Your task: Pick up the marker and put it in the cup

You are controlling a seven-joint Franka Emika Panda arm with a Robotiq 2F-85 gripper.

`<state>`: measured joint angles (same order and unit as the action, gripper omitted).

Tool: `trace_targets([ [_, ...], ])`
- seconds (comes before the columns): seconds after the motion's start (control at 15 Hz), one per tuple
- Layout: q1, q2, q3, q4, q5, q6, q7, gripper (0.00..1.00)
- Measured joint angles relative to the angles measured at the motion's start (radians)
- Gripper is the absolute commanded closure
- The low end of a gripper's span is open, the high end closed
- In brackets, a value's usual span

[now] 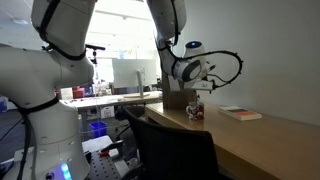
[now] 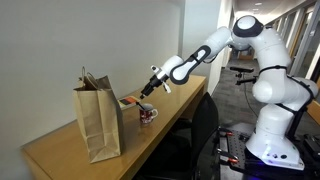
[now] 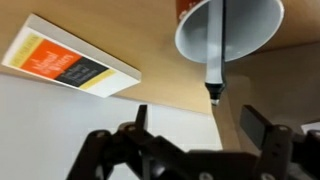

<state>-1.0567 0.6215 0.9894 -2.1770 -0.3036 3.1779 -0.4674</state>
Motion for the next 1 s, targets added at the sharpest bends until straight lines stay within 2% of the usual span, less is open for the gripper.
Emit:
trace_targets([
  [0.27,0.047,-0.157,-0.079,0.0,0.076,-0.083,0.14,0.0],
  [0.6,0.103,-0.28,-0.129,0.015,0.095,-0.38,0.296,0.0],
  [0.67,0.126,-0.289,-0.145,0.024,0.142,-0.447,0.291,0.0],
  [0.8,0.221,-0.31,-0.229,0.057,0.267,-0.586,0.258,0.0],
  [1.0,0.408,-0.35,-0.426,0.121,0.372,-0.803,0.266,0.0],
])
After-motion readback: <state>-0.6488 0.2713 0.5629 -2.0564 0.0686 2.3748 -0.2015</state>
